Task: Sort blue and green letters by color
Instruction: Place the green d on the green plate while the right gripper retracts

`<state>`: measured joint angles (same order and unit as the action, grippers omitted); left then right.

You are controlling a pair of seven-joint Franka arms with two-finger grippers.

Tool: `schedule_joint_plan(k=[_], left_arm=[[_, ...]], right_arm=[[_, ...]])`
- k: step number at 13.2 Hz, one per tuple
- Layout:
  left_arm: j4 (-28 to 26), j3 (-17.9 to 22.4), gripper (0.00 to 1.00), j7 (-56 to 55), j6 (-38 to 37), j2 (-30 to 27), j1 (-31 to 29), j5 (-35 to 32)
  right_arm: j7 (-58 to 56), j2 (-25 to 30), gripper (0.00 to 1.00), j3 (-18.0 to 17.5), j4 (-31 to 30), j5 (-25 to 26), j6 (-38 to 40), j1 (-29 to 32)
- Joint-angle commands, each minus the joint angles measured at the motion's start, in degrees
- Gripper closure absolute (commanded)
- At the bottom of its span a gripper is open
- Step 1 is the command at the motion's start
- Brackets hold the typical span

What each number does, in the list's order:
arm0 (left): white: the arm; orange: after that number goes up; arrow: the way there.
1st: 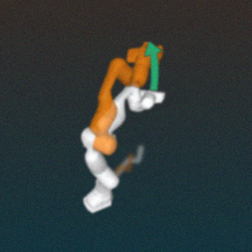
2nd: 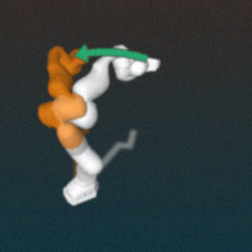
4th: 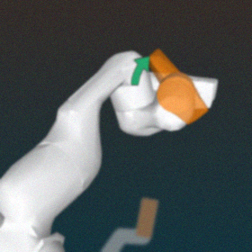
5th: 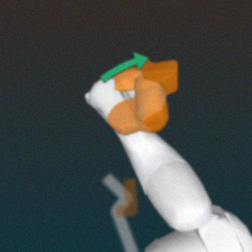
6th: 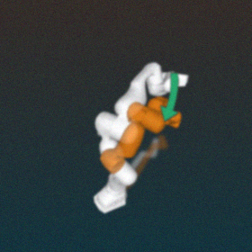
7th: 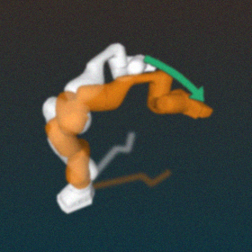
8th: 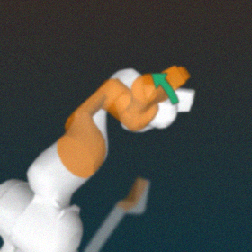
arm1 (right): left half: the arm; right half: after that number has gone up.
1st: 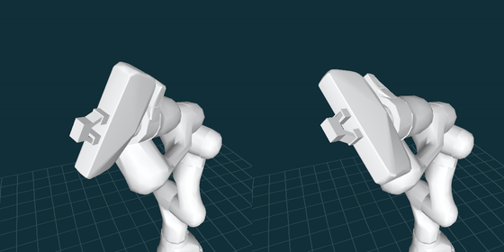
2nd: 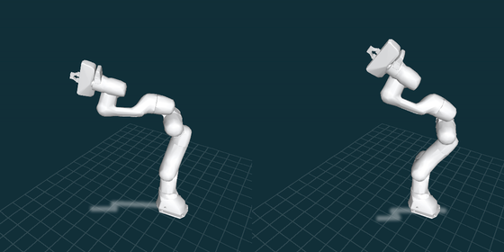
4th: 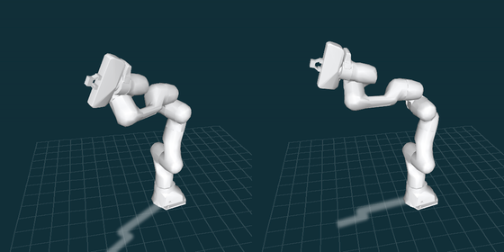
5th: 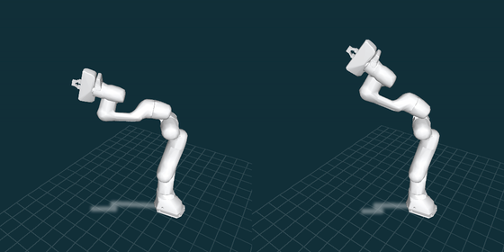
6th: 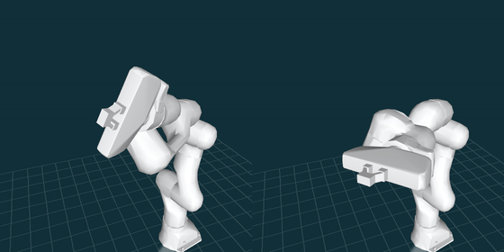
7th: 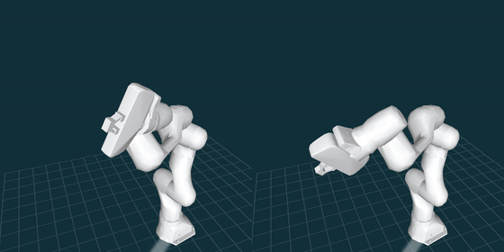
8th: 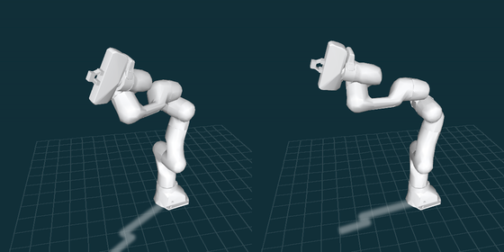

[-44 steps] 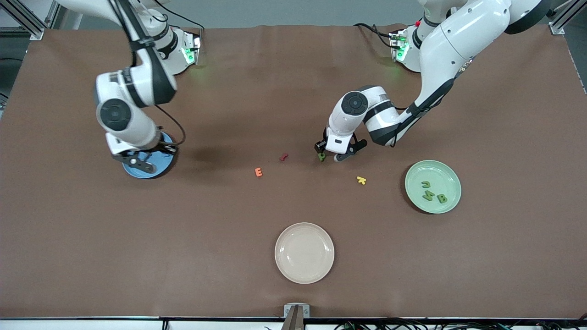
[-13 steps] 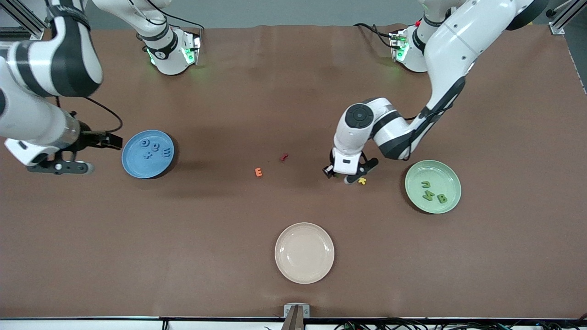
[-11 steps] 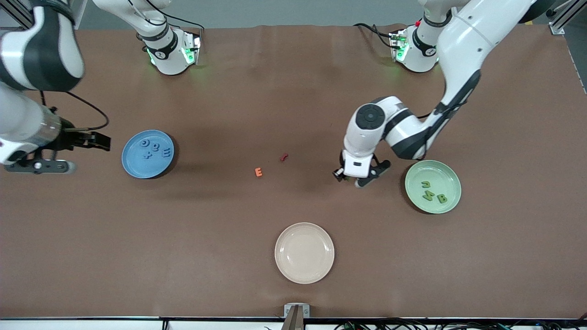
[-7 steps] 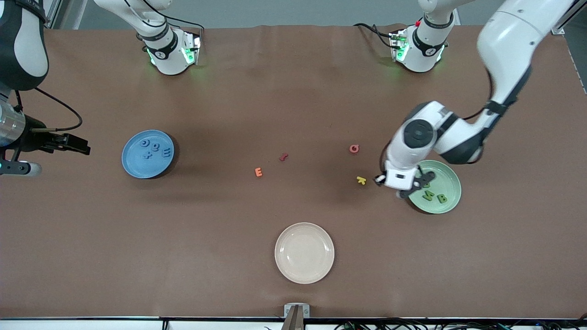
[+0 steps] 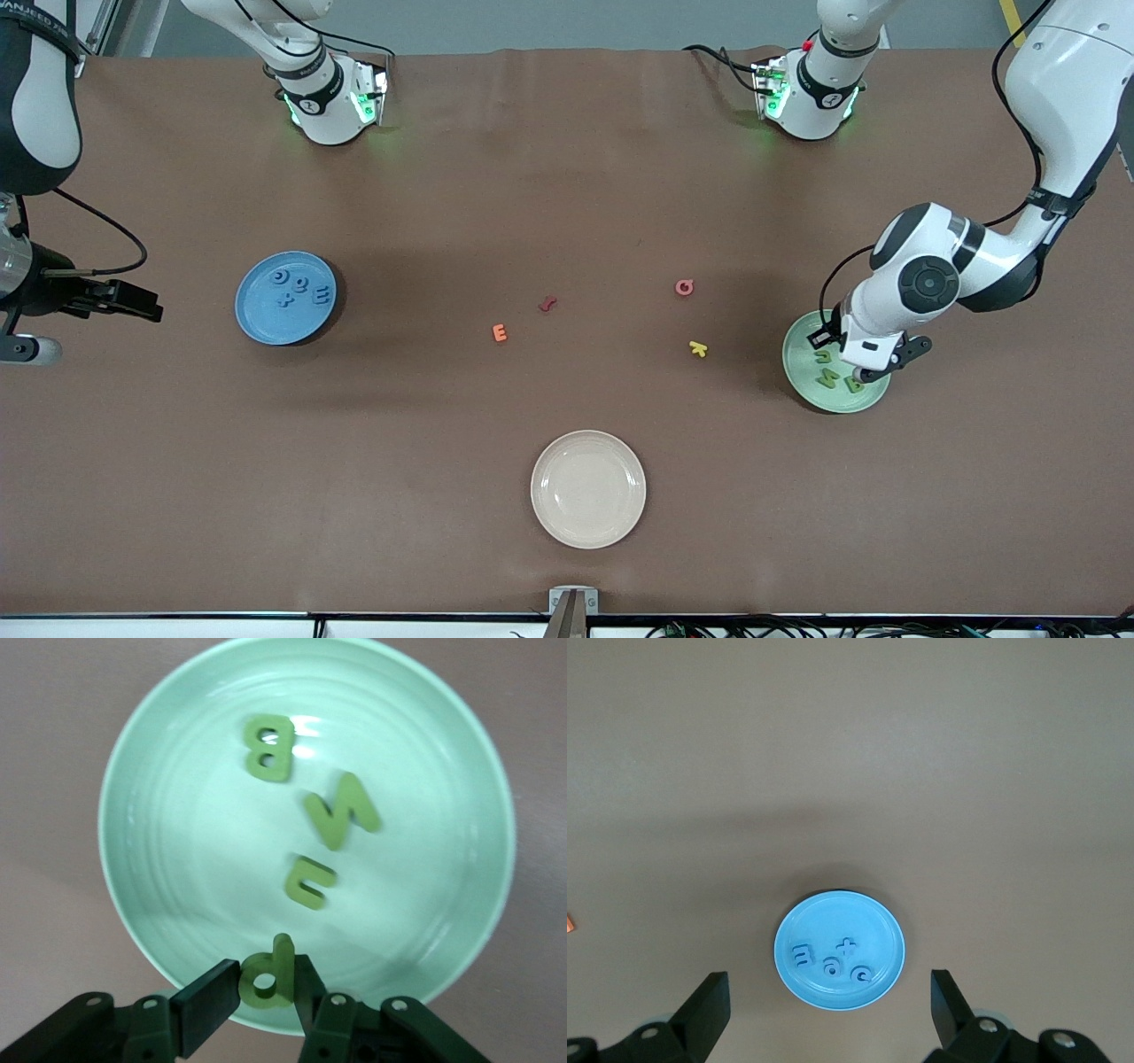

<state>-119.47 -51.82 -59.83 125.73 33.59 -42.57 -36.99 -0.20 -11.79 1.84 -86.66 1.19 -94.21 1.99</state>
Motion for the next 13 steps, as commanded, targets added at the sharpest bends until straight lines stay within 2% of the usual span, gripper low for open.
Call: schedule_joint_plan(k=[1, 2, 3, 8, 10, 13], left_arm=[[-0.7, -1.0, 0.49, 1.6, -0.1, -0.6, -1.5, -3.1], [-0.3, -0.9, 0.04, 1.7, -0.2, -0.7, -2.2, -4.2], [0.5, -1.1, 0.00, 2.0, -0.2, -0.6, -3.2, -4.7], [9.4, -3.2, 0.00, 9.3, -2.3, -4.8, -3.3, -4.4], [16.3, -6.9, 0.00, 10.9, -10.3, -5.3, -3.0, -4.7], [29.4, -8.6, 0.00, 22.5, -20.8, -5.1, -1.5, -3.9]], right_arm=[[0.2, -0.4, 0.00, -0.4, 1.6, -0.7, 1.2, 0.4], [-0.3, -0.3, 0.00, -0.4, 1.6, -1.0, 2.3, 1.0], [-0.4, -0.4, 0.00, -0.6, 1.5, -0.8, 3.5, 1.1], [-0.3, 2.7, 0.00, -1.0, 0.6, -1.0, 7.6, 0.6], [-0.3, 6.5, 0.00, -0.9, -4.3, -1.0, 7.7, -0.3], [-0.2, 11.1, 0.00, -0.5, -9.5, -1.0, 4.6, -1.2]])
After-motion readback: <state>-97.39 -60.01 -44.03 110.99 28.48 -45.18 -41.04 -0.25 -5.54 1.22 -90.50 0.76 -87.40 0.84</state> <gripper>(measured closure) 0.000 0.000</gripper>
